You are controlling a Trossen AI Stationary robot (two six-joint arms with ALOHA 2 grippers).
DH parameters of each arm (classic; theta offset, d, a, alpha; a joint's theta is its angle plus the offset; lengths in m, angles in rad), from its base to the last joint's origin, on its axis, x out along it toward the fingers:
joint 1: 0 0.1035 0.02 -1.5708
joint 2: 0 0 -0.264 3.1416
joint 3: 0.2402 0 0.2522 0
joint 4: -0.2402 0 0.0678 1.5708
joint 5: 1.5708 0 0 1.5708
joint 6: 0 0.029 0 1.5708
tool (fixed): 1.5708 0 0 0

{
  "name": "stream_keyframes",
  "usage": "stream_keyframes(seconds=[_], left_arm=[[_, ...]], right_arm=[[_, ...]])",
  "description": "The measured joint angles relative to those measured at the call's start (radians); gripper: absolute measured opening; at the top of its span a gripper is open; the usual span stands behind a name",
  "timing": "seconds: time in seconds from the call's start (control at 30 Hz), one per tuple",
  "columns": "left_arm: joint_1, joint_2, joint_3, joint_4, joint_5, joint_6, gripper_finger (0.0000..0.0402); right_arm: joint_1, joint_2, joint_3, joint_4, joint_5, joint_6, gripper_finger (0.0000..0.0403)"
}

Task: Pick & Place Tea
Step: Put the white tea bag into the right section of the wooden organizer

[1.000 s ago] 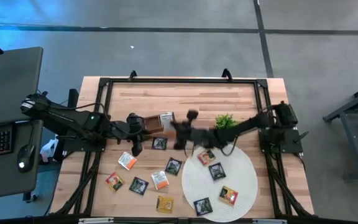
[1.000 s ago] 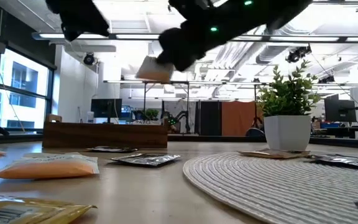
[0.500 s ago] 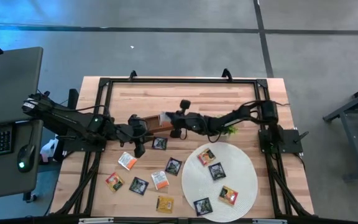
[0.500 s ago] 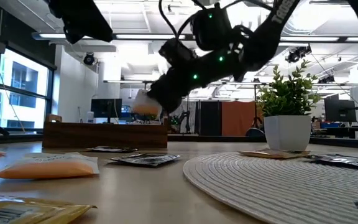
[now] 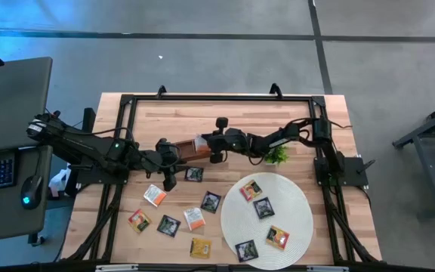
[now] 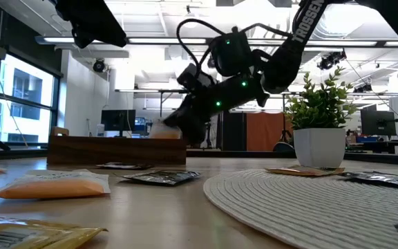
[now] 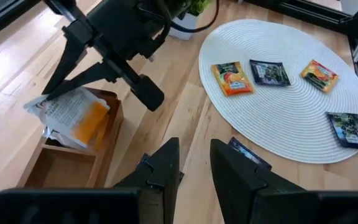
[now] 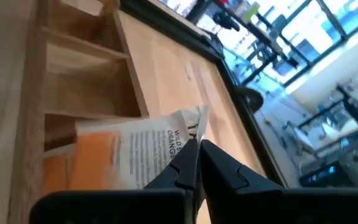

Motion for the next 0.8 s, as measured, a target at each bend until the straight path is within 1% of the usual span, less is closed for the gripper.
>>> stream_keyframes(seconds=[0.1, 0.27, 0.33, 0.47, 0.53, 0.57, 0.6, 0.67, 0.73, 0.8], left_arm=[[0.0, 0.0, 0.0, 0.0, 0.004, 0.001, 0.0089], [0.0, 0.0, 0.0, 0.0, 0.021, 0.0, 0.0089], [0.0, 0.0, 0.0, 0.0, 0.026, -0.001, 0.0089], [0.0, -0.001, 0.0, -0.001, 0.041, -0.022, 0.0089], [0.0, -0.001, 0.0, -0.012, 0.048, -0.046, 0.0089], [0.0, -0.001, 0.0, -0.025, 0.058, -0.056, 0.0089], [0.0, -0.001, 0.0, -0.038, 0.08, -0.067, 0.0089], [-0.013, -0.001, 0.0, -0.061, 0.121, -0.08, 0.0089], [-0.048, -0.001, 0.0, -0.074, 0.129, -0.066, 0.0089], [-0.096, -0.001, -0.007, -0.065, 0.108, -0.047, 0.0089]], right_arm=[[-0.002, 0.0, 0.0, 0.012, -0.043, 0.004, 0.0037], [-0.001, 0.0, 0.0, 0.027, -0.048, -0.015, 0.0082], [0.001, 0.0, 0.0, 0.031, -0.036, -0.019, 0.01], [0.037, -0.022, 0.0, 0.064, 0.045, -0.016, 0.013], [0.073, -0.067, 0.0, 0.063, 0.032, 0.014, 0.0137], [0.093, -0.095, 0.0, 0.051, 0.002, 0.054, 0.0139], [0.115, -0.124, 0.0, 0.028, -0.05, 0.098, 0.014], [0.158, -0.165, 0.002, -0.019, -0.198, 0.16, 0.014], [0.205, -0.184, 0.002, -0.051, -0.306, 0.217, 0.0138], [0.251, -0.182, 0.002, -0.068, -0.329, 0.315, 0.0138]])
